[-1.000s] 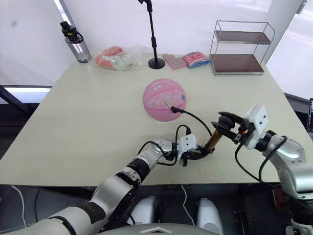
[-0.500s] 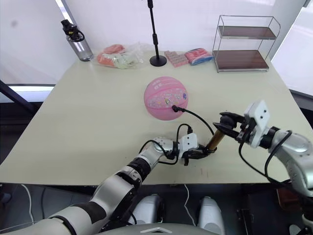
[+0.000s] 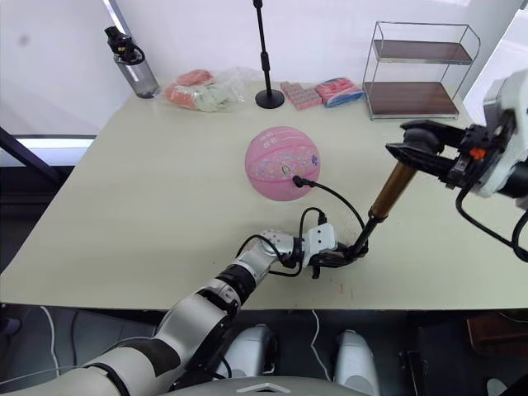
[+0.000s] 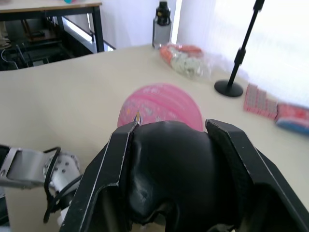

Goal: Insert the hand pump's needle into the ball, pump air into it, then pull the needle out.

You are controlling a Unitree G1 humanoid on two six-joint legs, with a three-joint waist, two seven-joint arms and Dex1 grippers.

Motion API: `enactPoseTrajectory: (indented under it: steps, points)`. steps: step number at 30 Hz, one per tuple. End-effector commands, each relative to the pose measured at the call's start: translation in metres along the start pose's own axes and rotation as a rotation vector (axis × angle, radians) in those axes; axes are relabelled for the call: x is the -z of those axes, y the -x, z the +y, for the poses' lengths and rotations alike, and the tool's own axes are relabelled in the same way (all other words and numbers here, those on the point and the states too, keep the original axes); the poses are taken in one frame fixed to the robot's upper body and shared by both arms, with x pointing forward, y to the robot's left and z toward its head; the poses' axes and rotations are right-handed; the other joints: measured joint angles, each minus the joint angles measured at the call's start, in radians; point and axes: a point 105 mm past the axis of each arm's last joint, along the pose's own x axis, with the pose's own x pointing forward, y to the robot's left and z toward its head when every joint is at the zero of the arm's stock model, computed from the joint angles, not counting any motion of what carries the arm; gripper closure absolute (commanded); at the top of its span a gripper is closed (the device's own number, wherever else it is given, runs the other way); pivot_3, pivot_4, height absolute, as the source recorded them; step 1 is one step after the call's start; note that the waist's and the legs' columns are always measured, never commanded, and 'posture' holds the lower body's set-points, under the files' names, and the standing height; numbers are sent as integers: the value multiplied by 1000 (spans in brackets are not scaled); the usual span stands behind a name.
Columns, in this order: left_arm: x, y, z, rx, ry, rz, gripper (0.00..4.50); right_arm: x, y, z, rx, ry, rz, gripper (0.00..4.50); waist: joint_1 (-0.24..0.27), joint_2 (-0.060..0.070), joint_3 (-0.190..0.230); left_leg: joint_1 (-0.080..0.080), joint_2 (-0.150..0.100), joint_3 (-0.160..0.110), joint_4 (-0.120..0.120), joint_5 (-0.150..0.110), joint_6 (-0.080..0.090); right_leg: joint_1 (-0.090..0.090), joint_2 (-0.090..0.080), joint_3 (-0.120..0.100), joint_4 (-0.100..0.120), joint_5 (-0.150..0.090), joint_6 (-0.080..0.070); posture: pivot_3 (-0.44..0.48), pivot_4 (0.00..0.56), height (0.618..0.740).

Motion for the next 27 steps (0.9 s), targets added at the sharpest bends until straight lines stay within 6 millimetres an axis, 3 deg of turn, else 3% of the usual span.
enactPoseTrajectory:
  steps: [1, 12, 19, 24, 27]
  points:
    - [66, 10, -36, 83, 146, 225, 3467, -23, 10, 1, 53, 96, -80, 2714, 0, 0, 0, 0, 0, 0, 0, 0, 0, 0, 0, 0, 0, 0, 0, 0, 150, 731]
    - [67, 10, -36, 78, 145, 225, 3467, 98, -11, 15, 102, -22, 102, 2714, -10, -9, -14, 5, 2, 0, 0, 0, 0, 4, 1, 0, 0, -3, 4, 0, 150, 731]
    - [67, 10, -35, 71, 147, 225, 3467, 187, -13, 35, 128, -145, 219, 2714, -24, -14, -19, 15, 4, -1, -2, -3, -4, 13, 1, 0, 0, -3, 5, 0, 150, 731]
    - [66, 9, -35, 71, 147, 224, 3467, 220, -8, 39, 167, -171, 263, 2714, -25, -12, -22, 16, 4, -1, -2, -3, -5, 13, 1, 0, 0, -3, 5, 0, 150, 731]
    - [66, 10, -35, 72, 146, 224, 3467, 203, -14, 41, 137, -163, 200, 2714, -25, -14, -23, 16, 4, -1, -2, -3, -5, 14, 0, 0, 0, -3, 5, 0, 150, 731]
